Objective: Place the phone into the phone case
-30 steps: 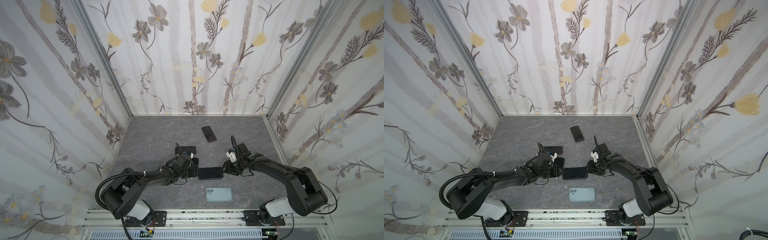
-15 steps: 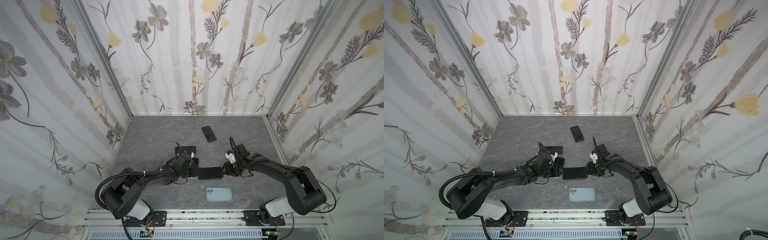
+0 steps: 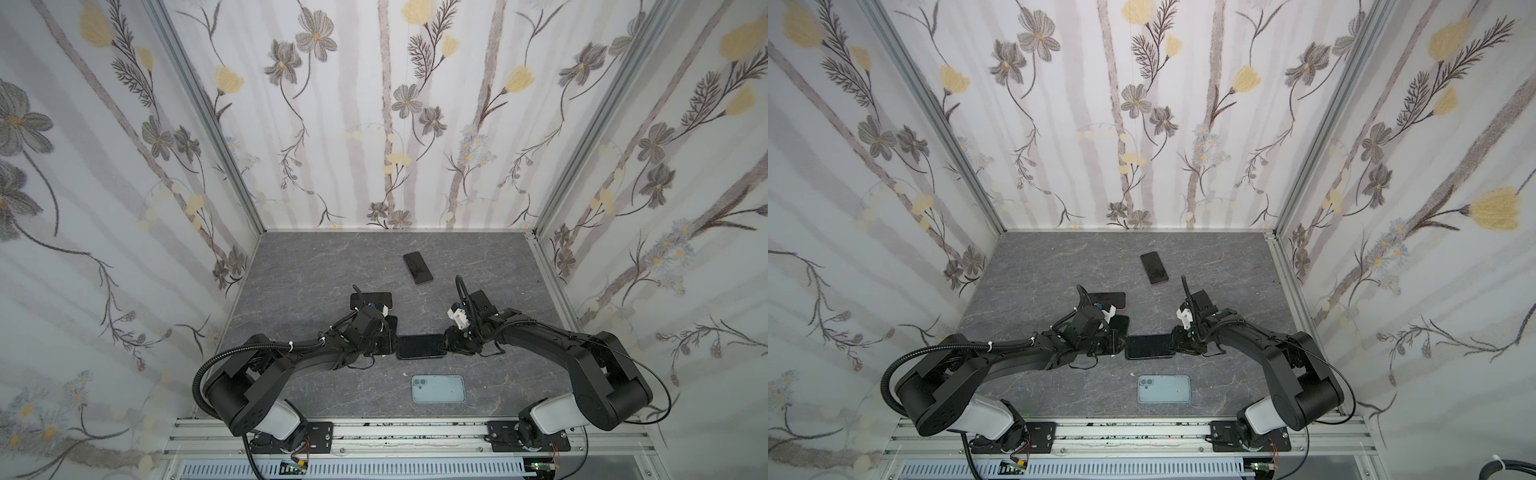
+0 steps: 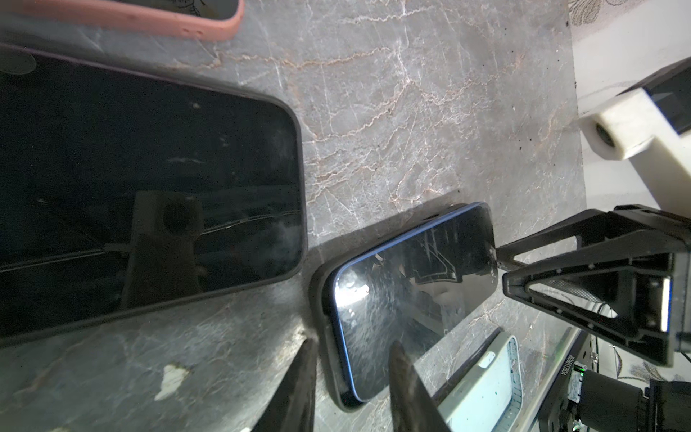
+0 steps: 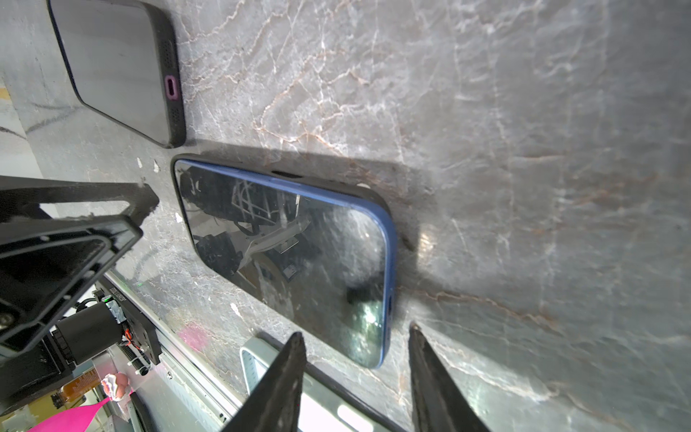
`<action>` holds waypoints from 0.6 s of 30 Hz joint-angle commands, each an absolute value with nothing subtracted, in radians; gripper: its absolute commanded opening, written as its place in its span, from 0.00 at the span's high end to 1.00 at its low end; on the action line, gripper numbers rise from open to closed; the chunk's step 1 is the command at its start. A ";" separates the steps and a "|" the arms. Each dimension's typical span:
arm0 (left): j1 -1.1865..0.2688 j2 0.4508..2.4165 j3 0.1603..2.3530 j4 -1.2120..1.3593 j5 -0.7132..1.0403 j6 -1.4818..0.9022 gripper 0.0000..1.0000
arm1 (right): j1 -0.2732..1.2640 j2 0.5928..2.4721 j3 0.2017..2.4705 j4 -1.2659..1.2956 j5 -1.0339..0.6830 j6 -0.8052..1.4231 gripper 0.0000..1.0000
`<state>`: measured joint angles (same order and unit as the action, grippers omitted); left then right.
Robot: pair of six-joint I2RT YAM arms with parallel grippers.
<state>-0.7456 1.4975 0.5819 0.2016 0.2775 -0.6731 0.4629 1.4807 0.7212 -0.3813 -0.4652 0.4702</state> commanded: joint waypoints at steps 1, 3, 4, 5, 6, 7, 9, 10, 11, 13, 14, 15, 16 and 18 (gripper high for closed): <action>-0.748 1.507 0.592 0.201 0.281 -0.672 0.68 | 0.467 1.487 0.718 -0.364 -0.465 0.479 0.56; -0.749 1.509 0.594 0.199 0.282 -0.673 0.69 | 0.471 1.486 0.719 -0.360 -0.464 0.480 0.57; -0.749 1.508 0.594 0.198 0.282 -0.672 0.69 | 0.474 1.486 0.718 -0.359 -0.464 0.483 0.58; -0.750 1.508 0.593 0.198 0.282 -0.672 0.69 | 0.476 1.487 0.718 -0.357 -0.465 0.482 0.59; -0.751 1.507 0.592 0.198 0.282 -0.672 0.70 | 0.477 1.489 0.718 -0.357 -0.463 0.483 0.60; -0.750 1.508 0.592 0.198 0.280 -0.672 0.70 | 0.478 1.490 0.718 -0.357 -0.464 0.483 0.61; -0.750 1.511 0.591 0.198 0.281 -0.672 0.71 | 0.480 1.494 0.718 -0.359 -0.463 0.483 0.62; -0.750 1.513 0.592 0.199 0.282 -0.672 0.71 | 0.479 1.496 0.718 -0.359 -0.462 0.483 0.63; -0.750 1.517 0.592 0.199 0.283 -0.672 0.71 | 0.481 1.496 0.718 -0.358 -0.463 0.482 0.64; -0.750 1.523 0.592 0.204 0.283 -0.672 0.71 | 0.481 1.497 0.719 -0.356 -0.462 0.485 0.66; -0.750 1.526 0.594 0.204 0.284 -0.670 0.72 | 0.482 1.497 0.719 -0.354 -0.462 0.486 0.66; -0.750 1.531 0.593 0.204 0.284 -0.669 0.72 | 0.482 1.498 0.719 -0.353 -0.462 0.488 0.67; -0.750 1.536 0.593 0.204 0.284 -0.669 0.72 | 0.484 1.499 0.720 -0.354 -0.461 0.488 0.68; -0.750 1.542 0.591 0.203 0.281 -0.667 0.73 | 0.486 1.500 0.723 -0.354 -0.462 0.488 0.68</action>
